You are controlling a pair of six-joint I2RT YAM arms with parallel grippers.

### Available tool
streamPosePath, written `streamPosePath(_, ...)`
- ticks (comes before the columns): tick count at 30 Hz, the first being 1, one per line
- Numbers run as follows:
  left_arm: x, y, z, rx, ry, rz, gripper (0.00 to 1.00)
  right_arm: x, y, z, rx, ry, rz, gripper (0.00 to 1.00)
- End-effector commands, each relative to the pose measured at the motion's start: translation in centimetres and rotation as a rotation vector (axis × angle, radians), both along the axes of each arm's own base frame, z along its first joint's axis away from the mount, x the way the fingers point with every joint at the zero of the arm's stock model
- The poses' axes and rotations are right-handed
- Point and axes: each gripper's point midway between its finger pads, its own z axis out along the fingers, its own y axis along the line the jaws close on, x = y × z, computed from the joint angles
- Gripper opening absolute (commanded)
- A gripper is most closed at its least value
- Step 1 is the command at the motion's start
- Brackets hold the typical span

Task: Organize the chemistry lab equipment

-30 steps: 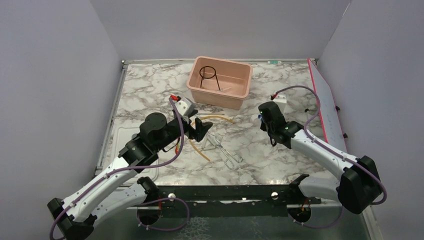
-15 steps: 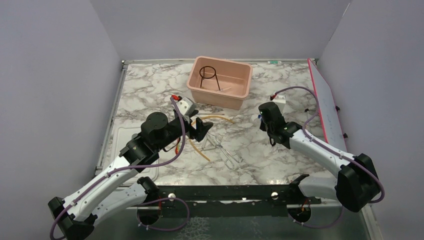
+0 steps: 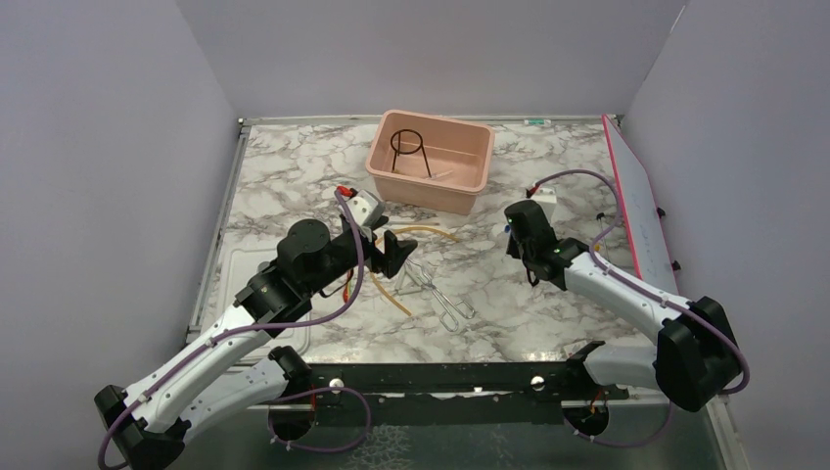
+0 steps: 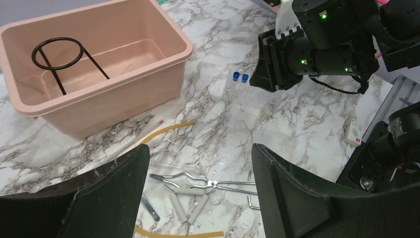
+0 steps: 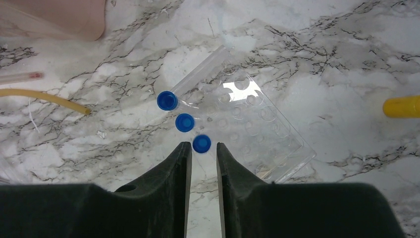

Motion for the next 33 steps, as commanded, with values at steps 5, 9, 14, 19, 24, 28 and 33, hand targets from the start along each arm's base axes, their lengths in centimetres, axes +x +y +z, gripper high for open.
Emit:
streamPosePath(5,-0.1,-0.2,0.4,-0.01,-0.005,-0.009,0.78,0.1,-0.1,1.8,0.014,-0.024,-0.001,0.31)
streamPosePath(9,0.0,-0.2,0.2,-0.006,-0.002,-0.005,0.78,0.1,-0.3,3.0,0.017,-0.041,-0.003,0.31)
streamPosePath(14,0.3,0.0,0.2,-0.008,0.001,0.019,0.78,0.0,-0.2,4.9,0.024,-0.047,0.008,0.31)
streamPosePath(19,1.1,0.4,-0.4,-0.013,0.033,0.077,0.78,-0.3,2.4,6.8,0.093,-0.044,0.157,0.33)
streamPosePath(24,2.3,1.3,-1.7,-0.013,0.098,0.184,0.79,-1.9,7.9,6.2,0.259,0.027,0.413,0.38)
streamPosePath(28,3.4,3.9,-0.9,-0.026,0.105,0.349,0.79,-3.7,11.2,3.7,0.317,0.113,0.513,0.43)
streamPosePath(33,3.5,7.3,1.5,-0.098,0.055,0.499,0.79,-5.9,15.1,0.4,0.264,0.22,0.609,0.48)
